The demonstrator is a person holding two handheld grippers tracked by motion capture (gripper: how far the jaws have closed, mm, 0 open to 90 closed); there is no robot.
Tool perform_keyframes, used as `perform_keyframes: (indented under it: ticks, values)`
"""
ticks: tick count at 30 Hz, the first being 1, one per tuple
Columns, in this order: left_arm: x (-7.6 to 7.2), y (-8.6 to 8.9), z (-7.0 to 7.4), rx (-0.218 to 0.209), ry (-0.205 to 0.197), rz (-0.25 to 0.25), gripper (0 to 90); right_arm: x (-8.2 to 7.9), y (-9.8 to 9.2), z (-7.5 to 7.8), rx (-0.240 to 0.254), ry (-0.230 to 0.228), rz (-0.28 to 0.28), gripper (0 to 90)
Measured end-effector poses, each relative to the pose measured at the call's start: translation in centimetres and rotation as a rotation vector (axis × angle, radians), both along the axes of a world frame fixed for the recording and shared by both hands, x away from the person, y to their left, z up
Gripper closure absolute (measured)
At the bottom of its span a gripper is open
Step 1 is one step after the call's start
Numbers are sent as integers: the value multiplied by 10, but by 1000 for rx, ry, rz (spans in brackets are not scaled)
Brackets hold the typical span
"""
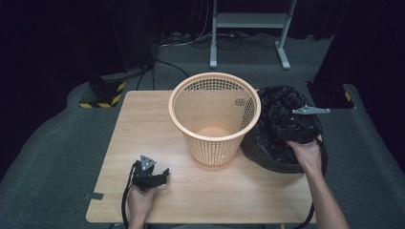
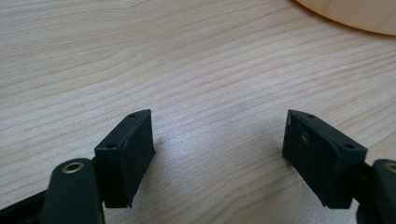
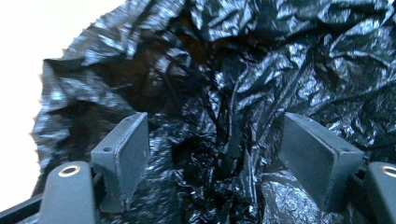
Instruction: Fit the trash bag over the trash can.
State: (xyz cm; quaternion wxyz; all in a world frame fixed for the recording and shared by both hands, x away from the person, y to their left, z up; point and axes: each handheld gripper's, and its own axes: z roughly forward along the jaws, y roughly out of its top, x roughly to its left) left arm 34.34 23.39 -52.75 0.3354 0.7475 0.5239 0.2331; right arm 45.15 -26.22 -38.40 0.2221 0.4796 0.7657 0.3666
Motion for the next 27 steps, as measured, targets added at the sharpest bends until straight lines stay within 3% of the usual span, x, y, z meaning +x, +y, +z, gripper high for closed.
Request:
perform_keyframes:
  ticks: [11, 27]
  values:
    - [0, 0, 0, -5, 0, 12, 248, 22, 3, -18, -36, 68, -33, 168]
    - [0, 0, 0, -4, -1, 9, 248, 47, 6, -42, -77, 156, -48, 177]
